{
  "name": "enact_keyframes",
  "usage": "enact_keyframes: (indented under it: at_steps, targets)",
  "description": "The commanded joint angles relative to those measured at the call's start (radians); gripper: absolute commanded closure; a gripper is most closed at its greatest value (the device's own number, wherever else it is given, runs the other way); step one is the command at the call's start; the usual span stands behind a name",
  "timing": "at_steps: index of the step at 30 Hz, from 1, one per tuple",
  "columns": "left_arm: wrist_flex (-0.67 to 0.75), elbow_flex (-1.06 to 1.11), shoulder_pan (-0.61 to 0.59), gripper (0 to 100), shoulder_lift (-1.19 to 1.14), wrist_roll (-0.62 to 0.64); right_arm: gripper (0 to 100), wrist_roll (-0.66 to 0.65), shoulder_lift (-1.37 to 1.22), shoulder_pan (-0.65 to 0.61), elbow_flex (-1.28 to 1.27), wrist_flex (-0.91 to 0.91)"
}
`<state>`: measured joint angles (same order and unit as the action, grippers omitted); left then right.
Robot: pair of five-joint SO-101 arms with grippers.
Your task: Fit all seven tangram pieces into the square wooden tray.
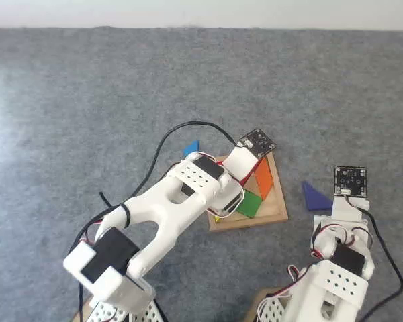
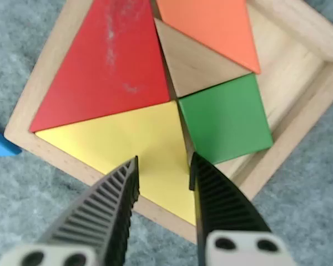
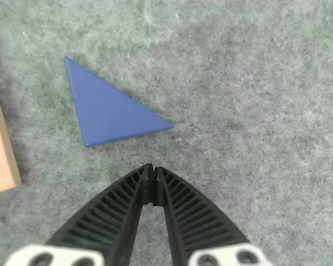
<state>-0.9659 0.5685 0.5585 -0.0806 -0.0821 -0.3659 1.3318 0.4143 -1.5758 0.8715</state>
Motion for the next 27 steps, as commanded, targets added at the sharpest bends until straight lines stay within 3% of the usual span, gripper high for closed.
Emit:
enact_keyframes:
  at_steps: [1, 5, 12, 16, 20, 27]
  targets:
    - [0.008, -0.062, -0.023, 85, 0.018, 0.017, 99.0, -0.009, 0.013, 0.002, 0.028, -0.015]
    - [0.008, -0.068, -0.068, 85, 0.072, 0.017, 99.0, -0.009, 0.013, 0.002, 0.028, -0.016]
    - [0.018, 0.074, -0.195, 85, 0.413, 0.071, 99.0, -0.009, 0.013, 0.002, 0.028, -0.016]
    - [0.172, 0.266, -0.353, 85, 0.577, 0.181, 99.0, -0.009, 0.013, 0.002, 0.028, -0.016]
    - [0.281, 0.394, -0.489, 85, 0.637, 0.193, 99.0, -0.009, 0.013, -0.03, 0.025, -0.012]
    - [0.361, 0.489, -0.407, 85, 0.638, 0.25, 99.0, -0.009, 0.013, -0.033, 0.025, -0.016]
